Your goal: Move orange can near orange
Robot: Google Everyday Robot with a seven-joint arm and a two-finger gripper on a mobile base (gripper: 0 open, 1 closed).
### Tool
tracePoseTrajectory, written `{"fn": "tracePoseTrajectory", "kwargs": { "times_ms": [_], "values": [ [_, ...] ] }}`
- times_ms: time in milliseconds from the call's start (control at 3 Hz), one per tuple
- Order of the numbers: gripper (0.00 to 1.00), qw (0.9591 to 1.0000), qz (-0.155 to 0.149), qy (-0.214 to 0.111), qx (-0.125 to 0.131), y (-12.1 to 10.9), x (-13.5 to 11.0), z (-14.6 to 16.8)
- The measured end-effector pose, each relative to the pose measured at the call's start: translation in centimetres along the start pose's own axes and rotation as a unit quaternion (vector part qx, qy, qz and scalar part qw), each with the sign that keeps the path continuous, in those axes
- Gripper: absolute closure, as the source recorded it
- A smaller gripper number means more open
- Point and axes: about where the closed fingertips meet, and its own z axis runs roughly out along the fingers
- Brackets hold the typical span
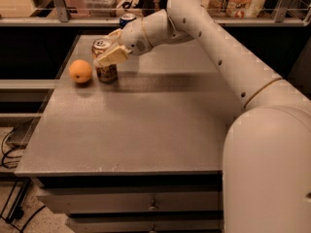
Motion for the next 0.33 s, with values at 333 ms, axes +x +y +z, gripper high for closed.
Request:
{"fn": "tracePoseTrajectory", "kwargs": {
  "times_ms": [333],
  "values": [
    [0.00, 1.0000, 0.000, 0.000, -0.002, 0.07, -0.02, 0.30]
  ]
}}
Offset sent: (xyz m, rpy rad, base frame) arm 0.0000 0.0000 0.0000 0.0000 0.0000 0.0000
